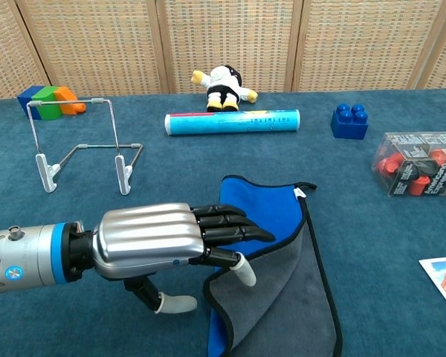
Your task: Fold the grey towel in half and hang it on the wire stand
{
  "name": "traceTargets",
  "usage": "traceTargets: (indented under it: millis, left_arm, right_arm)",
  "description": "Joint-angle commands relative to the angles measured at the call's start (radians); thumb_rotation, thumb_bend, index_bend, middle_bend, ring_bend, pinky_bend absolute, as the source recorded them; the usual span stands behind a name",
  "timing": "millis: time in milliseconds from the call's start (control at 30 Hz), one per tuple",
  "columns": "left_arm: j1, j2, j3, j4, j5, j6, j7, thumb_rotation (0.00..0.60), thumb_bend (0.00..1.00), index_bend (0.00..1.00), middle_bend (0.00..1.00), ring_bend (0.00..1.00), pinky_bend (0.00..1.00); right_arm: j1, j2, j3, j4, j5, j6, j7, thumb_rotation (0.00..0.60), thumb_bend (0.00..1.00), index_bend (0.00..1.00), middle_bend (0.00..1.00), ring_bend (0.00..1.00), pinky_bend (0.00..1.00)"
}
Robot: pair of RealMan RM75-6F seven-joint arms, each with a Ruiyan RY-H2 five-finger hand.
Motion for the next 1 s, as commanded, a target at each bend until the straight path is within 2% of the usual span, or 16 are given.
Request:
traceTargets:
  millis: [33, 167, 233, 433, 600, 767, 1000]
  left_arm:
    - [0.005, -0.018, -0.011, 0.014, -0.005, -0.002, 0.008, 0.6, 0.37, 0.24, 0.0, 0.0, 0.0]
    - [0.005, -0.049, -0.026, 0.033, -0.016, -0.021, 0.02, 0.6, 0.37, 0.29, 0.0, 0.0, 0.0]
    - [0.004, -0.06, -0.03, 0.037, -0.018, -0.029, 0.024, 0.6, 0.39, 0.35, 0.0, 0.0, 0.0]
    - [0.002, -0.074, -0.034, 0.031, -0.014, -0.035, 0.045, 0.6, 0.53, 0.5, 0.0, 0.0, 0.0]
    - [0.001, -0.075, -0.046, 0.025, -0.018, -0.033, 0.063, 0.6, 0.61, 0.52, 0.0, 0.0, 0.0]
    - [-0.01, -0.084, -0.061, 0.039, -0.001, -0.009, 0.093, 0.6, 0.61, 0.55, 0.0, 0.0, 0.0]
    - [-0.075, -0.126, -0.08, 0.1, 0.082, 0.046, 0.188, 0.6, 0.61, 0.55, 0.0, 0.0, 0.0]
  right_arm:
    - [0.001, 0.0, -0.001, -0.001, -0.001, -0.001, -0.002, 0.6, 0.0, 0.0, 0.0, 0.0, 0.0]
    - [0.001, -0.001, 0.0, -0.002, 0.0, 0.0, -0.005, 0.6, 0.0, 0.0, 0.0, 0.0, 0.0]
    - [0.001, -0.002, 0.0, -0.001, 0.001, -0.001, -0.005, 0.6, 0.0, 0.0, 0.0, 0.0, 0.0]
    - [0.0, 0.0, 0.001, 0.001, 0.003, -0.002, 0.001, 0.6, 0.0, 0.0, 0.0, 0.0, 0.0]
    - [-0.001, 0.002, 0.001, 0.001, 0.001, 0.0, 0.009, 0.6, 0.0, 0.0, 0.0, 0.0, 0.0]
    - [-0.001, 0.003, -0.001, 0.0, -0.003, -0.001, 0.011, 0.6, 0.0, 0.0, 0.0, 0.0, 0.0]
    - [0.001, 0.004, -0.003, -0.002, -0.004, -0.004, 0.008, 0.6, 0.0, 0.0, 0.0, 0.0, 0.0]
